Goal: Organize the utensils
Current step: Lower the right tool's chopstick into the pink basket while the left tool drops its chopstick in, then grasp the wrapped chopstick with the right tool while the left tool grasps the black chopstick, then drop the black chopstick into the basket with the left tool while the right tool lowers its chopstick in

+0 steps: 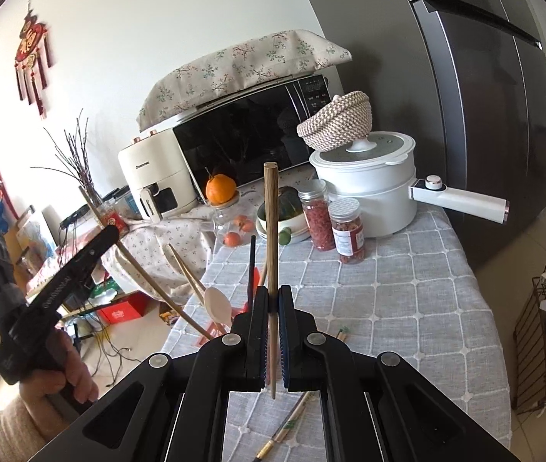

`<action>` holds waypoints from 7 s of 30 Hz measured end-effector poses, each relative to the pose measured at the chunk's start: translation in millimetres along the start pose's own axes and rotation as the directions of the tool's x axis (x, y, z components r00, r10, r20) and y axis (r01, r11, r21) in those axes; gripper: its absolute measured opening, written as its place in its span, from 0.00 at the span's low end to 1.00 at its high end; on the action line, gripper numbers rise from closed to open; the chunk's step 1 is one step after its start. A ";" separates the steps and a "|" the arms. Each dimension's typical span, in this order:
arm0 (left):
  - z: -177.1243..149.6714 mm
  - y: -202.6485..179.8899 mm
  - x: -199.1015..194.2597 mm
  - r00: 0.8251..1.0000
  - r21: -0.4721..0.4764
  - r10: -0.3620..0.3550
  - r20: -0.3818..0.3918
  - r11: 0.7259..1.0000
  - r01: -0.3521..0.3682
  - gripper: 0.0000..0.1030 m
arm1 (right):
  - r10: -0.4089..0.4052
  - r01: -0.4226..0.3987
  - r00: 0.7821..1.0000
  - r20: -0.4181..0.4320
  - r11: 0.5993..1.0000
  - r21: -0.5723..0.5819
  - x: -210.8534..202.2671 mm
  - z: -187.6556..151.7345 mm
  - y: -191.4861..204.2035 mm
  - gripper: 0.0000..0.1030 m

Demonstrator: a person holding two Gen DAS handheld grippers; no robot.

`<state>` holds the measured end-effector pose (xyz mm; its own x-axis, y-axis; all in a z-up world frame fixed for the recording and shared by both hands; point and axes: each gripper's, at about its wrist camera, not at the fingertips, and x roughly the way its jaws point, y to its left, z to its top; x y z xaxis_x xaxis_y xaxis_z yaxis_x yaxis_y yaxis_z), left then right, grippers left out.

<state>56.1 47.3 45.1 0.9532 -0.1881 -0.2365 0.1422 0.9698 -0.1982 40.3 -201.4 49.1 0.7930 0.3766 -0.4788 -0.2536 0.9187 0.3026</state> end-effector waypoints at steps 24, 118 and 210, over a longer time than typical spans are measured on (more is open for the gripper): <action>-26.4 9.5 35.3 0.972 -0.002 0.037 -0.230 0.999 -0.038 0.34 | 0.028 -0.026 0.998 0.054 0.999 -0.024 32.5 9.7 37.8 0.05; -132.3 14.6 58.6 0.596 0.036 0.073 -0.800 0.997 -0.074 0.82 | -0.258 0.300 0.736 -0.625 0.953 -0.040 196.4 -90.4 -78.1 0.19; -24.3 -34.3 -13.9 0.890 0.002 -0.150 -0.431 0.986 0.167 0.06 | -0.086 0.099 0.939 -0.333 0.995 0.024 63.2 -39.8 -32.0 0.05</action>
<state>31.5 12.9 32.1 0.7118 -0.3795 -0.5910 0.3002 0.9251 -0.2326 76.5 -202.3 -23.7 0.5820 0.3145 -0.7499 -0.1606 0.9485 0.2731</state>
